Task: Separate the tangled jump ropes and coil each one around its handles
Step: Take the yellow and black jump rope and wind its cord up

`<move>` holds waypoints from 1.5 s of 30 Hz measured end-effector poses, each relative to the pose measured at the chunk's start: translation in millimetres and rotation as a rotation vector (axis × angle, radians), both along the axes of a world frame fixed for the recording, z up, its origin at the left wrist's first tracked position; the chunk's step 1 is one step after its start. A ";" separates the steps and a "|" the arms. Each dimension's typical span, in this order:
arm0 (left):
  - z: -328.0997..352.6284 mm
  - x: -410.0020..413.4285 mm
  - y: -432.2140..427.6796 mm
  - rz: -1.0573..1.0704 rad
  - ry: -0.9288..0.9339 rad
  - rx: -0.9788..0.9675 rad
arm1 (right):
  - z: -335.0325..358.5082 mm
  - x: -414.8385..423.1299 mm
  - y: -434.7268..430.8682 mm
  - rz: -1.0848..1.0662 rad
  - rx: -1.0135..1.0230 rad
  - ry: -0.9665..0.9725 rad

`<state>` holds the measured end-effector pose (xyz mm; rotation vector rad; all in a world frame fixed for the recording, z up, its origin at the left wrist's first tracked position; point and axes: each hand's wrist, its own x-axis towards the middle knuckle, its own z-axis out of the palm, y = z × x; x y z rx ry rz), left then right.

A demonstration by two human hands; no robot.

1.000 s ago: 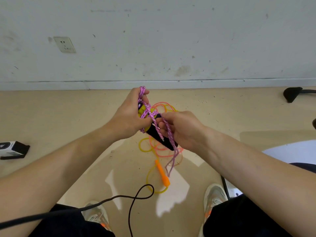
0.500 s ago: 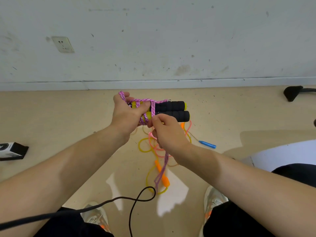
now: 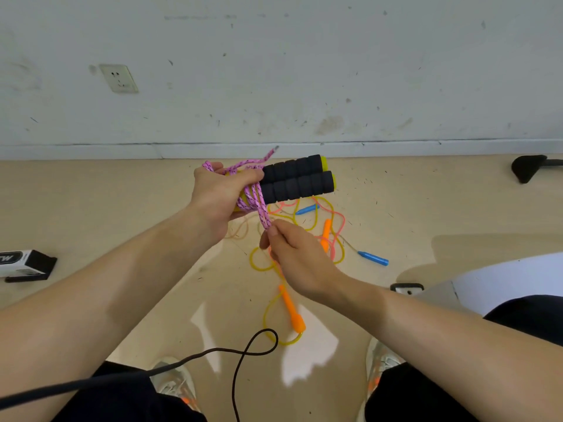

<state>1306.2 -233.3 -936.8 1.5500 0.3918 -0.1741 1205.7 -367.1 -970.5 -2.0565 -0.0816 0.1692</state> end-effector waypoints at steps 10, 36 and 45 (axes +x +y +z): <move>18.0 -6.7 29.4 -0.514 0.002 -0.005 | 23.1 35.9 -56.0 0.083 0.041 0.151; -16.6 -19.8 -9.1 -0.178 -0.502 0.563 | 21.6 24.4 -15.5 -0.187 0.609 0.432; -20.7 -14.3 -10.8 -0.066 -0.263 0.250 | 34.2 30.9 -30.2 -0.131 0.586 0.422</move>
